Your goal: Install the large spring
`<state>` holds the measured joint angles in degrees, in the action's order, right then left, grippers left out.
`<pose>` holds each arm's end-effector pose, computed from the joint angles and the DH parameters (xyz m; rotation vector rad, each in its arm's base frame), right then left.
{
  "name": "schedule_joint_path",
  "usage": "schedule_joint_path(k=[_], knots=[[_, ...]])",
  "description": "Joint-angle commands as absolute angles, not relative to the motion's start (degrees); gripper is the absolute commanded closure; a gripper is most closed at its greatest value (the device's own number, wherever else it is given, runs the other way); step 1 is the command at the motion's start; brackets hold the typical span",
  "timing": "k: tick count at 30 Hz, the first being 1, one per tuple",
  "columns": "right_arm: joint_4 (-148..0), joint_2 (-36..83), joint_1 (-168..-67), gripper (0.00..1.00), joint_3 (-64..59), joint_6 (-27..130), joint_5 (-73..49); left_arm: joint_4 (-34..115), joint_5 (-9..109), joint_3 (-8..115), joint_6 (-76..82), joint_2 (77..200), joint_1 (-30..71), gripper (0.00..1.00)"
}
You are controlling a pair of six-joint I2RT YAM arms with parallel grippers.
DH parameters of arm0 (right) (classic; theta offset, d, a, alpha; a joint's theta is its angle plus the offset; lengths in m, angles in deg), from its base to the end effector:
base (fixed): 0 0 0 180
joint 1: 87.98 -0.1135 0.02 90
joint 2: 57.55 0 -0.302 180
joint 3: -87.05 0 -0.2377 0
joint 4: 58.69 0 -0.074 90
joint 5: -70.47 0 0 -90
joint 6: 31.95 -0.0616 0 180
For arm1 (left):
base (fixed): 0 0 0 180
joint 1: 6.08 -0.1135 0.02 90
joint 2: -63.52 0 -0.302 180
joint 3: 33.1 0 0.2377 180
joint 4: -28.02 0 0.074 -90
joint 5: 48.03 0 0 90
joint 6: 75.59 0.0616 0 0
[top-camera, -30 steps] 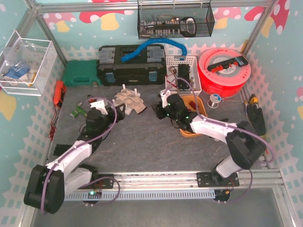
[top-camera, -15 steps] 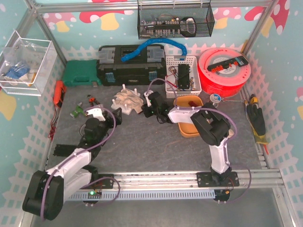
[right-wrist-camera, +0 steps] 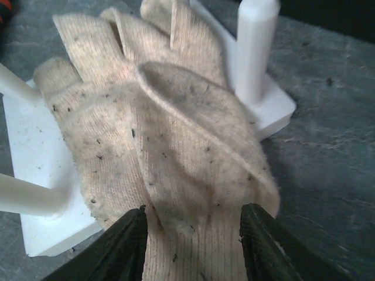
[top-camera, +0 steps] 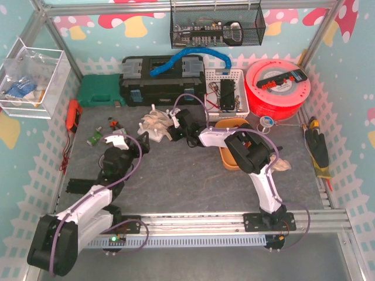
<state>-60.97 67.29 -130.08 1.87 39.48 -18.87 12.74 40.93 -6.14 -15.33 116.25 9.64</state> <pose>0.3801 0.3444 0.1700 -0.4557 2.1539 0.6235 0.1779 -0.0489 0.2258 -0.2316 1.7726 -0.5596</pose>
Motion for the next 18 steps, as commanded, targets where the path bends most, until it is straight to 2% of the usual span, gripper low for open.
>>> schedule_joint_path(k=[1,6,14,18], knots=[[-63.00,70.27,-130.52,0.52,4.64,41.08,-16.19,11.97,41.01,-5.87,-14.62,117.42,9.39,0.01],[-63.12,71.88,-130.52,0.52,5.73,41.90,-16.83,12.09,41.25,-5.78,-14.52,117.26,9.39,0.01],[-63.46,72.21,-130.52,0.66,5.70,44.61,-15.88,11.89,41.67,-6.05,-14.77,116.56,9.45,0.01],[-63.55,72.60,-130.52,0.66,5.40,44.26,-15.70,11.78,41.87,-6.00,-14.90,116.75,9.47,0.01]])
